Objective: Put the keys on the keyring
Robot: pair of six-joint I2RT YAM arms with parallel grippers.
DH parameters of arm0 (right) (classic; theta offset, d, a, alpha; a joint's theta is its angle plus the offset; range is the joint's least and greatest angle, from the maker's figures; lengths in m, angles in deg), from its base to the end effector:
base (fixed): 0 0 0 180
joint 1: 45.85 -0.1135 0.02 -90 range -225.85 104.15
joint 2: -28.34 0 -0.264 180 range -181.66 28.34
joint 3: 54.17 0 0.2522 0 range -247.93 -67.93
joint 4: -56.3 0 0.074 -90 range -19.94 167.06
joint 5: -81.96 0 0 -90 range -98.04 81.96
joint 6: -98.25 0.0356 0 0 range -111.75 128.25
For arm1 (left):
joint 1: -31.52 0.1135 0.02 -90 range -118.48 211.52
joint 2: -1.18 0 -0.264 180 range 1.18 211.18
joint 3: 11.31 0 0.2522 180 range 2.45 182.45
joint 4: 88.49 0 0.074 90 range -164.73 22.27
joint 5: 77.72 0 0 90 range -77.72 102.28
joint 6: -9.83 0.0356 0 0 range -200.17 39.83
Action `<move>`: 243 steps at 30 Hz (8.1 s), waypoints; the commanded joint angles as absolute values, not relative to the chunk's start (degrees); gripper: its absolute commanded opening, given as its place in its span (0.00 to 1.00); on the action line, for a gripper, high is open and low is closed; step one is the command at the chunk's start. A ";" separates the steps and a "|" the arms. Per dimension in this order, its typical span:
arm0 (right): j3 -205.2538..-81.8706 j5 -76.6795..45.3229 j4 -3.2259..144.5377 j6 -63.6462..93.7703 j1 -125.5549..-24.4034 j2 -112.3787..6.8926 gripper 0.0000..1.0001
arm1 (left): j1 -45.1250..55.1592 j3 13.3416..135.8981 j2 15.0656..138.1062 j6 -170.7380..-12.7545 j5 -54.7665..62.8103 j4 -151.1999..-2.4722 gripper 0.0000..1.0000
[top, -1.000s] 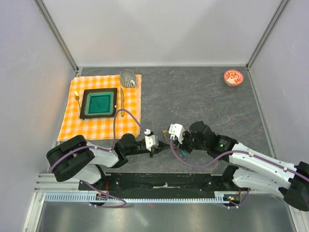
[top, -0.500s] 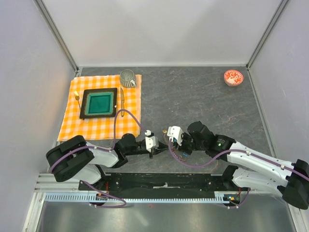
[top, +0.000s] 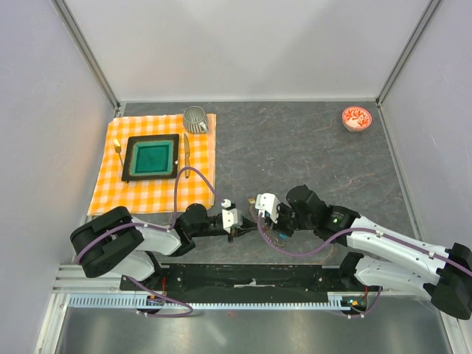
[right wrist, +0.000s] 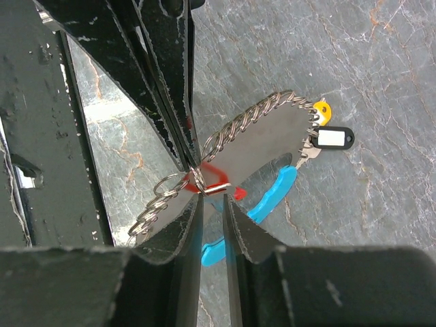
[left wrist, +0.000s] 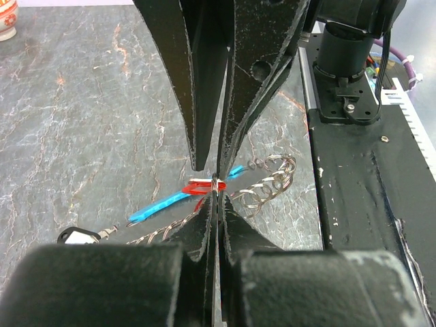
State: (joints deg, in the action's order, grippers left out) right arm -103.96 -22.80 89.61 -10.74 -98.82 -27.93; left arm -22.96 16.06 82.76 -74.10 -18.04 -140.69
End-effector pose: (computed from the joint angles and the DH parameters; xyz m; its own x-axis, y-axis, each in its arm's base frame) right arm 0.1176 0.1710 0.2352 -0.0749 -0.6217 -0.7796 -0.9669 0.2366 -0.0959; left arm 0.1210 -0.2005 0.1664 0.0850 0.0380 -0.9957 0.9923 0.0874 0.0881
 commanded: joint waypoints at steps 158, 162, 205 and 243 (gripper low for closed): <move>-100.97 -42.67 74.46 -2.92 -93.23 -28.00 0.32 | -23.06 8.69 74.22 -79.73 -13.91 -163.76 0.02; -100.97 -42.84 74.54 -3.00 -93.23 -28.18 0.29 | -23.15 8.69 73.60 -79.64 -13.82 -163.77 0.02; -116.44 -31.42 99.50 -17.24 -97.36 -29.14 0.00 | -23.06 25.83 68.85 -70.41 -21.99 -116.83 0.42; -99.14 -28.43 77.11 6.30 -92.96 -15.26 0.43 | -23.06 15.37 68.86 -75.60 -11.62 -140.29 0.02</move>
State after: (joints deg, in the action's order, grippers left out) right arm -103.81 -26.60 87.47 -0.92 -93.73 -17.62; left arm -22.94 17.30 69.71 -73.93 -14.79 -126.87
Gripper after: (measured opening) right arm 0.416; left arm 0.025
